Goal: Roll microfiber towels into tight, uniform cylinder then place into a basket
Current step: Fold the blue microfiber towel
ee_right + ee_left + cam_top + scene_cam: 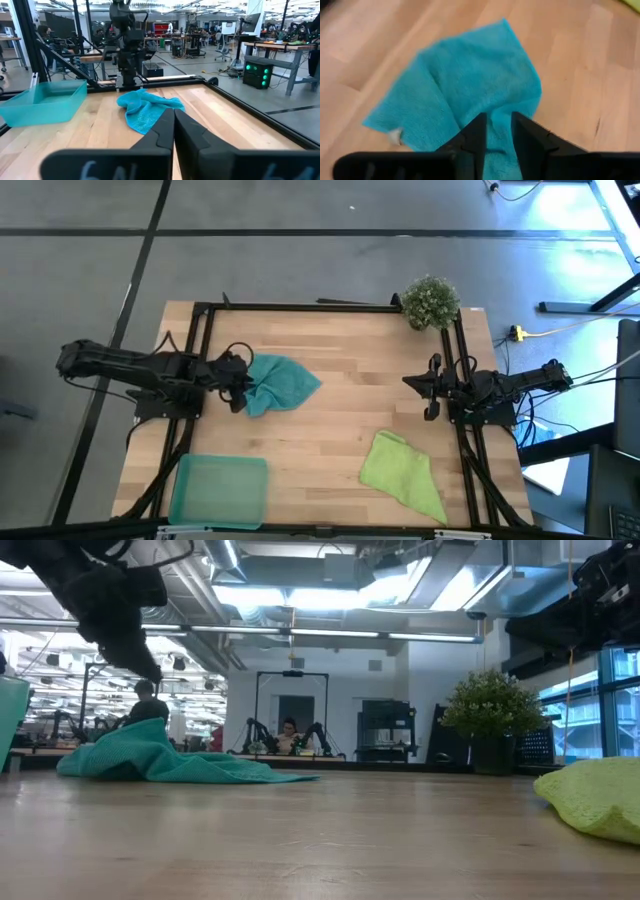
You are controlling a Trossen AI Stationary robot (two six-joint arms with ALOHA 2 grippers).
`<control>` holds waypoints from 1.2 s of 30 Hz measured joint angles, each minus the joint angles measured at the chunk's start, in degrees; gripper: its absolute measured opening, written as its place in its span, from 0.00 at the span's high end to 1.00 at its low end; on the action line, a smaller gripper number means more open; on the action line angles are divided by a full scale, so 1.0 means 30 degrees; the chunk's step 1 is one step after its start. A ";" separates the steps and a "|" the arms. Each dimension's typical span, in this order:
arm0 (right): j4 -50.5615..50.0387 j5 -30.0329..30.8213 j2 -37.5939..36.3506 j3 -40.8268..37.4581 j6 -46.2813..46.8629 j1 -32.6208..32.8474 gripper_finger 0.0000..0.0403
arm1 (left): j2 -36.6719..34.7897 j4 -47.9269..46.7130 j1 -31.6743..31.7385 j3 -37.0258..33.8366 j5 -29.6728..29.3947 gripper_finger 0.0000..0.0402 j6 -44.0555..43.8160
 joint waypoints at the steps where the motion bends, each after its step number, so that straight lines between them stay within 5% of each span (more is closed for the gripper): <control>1: 0.0004 0.0000 0.0000 0.0000 0.0000 0.0000 0.96 | 0.0244 -0.0042 -0.0007 -0.0112 0.0434 0.79 0.0321; 16: -0.0003 -0.0022 0.0005 0.0000 -0.0998 0.0000 0.96 | 0.4163 0.1381 0.0058 -0.0451 0.0949 0.79 0.0560; 36: -0.0008 0.0075 0.0007 0.0000 -0.1013 0.0005 0.99 | 0.4812 0.2333 0.0066 -0.0459 0.1991 0.79 -0.2055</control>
